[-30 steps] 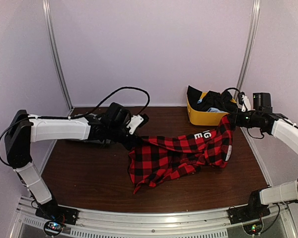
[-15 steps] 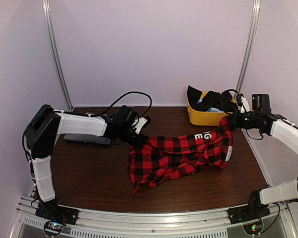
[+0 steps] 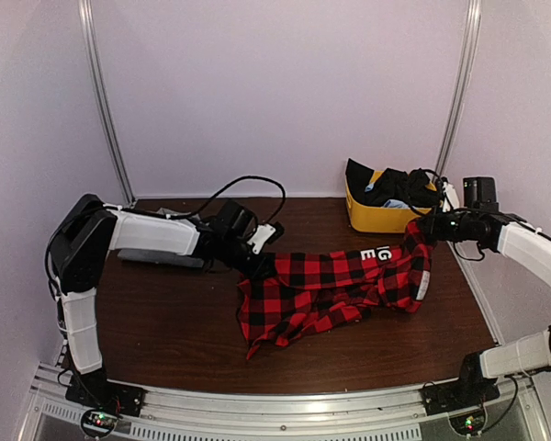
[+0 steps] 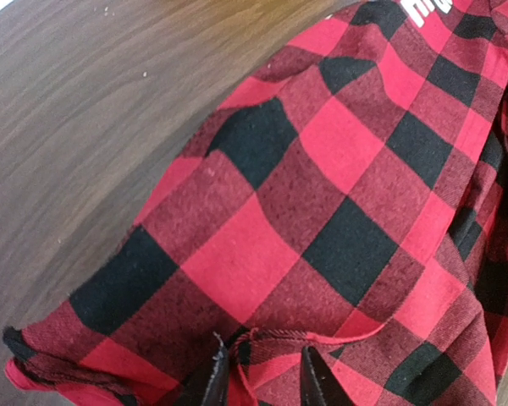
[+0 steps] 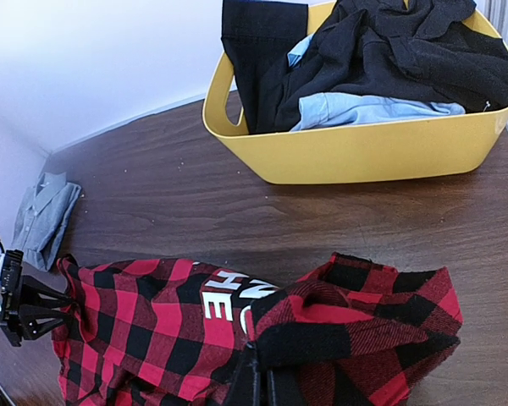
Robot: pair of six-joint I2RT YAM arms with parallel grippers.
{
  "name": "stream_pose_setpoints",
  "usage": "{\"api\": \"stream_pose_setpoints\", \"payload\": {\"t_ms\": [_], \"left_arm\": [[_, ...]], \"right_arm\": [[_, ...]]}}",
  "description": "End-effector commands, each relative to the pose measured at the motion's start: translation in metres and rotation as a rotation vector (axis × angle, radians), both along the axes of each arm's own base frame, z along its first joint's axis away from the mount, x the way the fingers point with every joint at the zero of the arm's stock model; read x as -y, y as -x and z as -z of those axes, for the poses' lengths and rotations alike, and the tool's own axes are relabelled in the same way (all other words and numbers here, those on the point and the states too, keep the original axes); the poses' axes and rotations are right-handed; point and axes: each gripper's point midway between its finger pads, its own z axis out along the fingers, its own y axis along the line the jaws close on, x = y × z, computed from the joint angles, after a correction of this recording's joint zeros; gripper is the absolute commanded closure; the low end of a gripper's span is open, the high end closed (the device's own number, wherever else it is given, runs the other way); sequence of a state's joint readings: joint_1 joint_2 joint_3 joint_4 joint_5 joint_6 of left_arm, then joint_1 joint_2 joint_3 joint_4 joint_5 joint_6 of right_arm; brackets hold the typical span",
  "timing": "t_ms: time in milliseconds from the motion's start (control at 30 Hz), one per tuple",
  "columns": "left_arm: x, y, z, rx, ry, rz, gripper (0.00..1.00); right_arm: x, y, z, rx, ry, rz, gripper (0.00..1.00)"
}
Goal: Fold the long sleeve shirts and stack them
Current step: Flatten out the crumpled shirt at the center of the board.
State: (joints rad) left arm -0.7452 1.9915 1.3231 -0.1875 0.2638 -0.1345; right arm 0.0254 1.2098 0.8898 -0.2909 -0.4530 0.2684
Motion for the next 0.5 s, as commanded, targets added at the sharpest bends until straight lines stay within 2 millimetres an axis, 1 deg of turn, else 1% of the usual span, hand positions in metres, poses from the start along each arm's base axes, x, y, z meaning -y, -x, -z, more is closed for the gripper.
{"api": "stream_pose_setpoints", "payload": {"t_ms": [0,200,400,467], "left_arm": [[-0.012,-0.005,-0.005,0.057,-0.037,-0.012,0.67],[-0.027,-0.007,-0.009,0.113,-0.084,-0.046,0.62],[-0.041,-0.009,-0.007,0.15,-0.137,-0.074,0.6],[-0.043,-0.009,-0.006,0.153,-0.142,-0.071,0.6]], "right_arm": [[-0.001,-0.001,0.001,0.014,-0.007,-0.012,1.0],[-0.002,-0.001,0.002,0.012,-0.012,-0.015,1.0],[-0.003,-0.001,0.002,0.01,-0.017,-0.018,1.0],[-0.003,-0.001,0.003,0.01,-0.016,-0.019,1.0]]}}
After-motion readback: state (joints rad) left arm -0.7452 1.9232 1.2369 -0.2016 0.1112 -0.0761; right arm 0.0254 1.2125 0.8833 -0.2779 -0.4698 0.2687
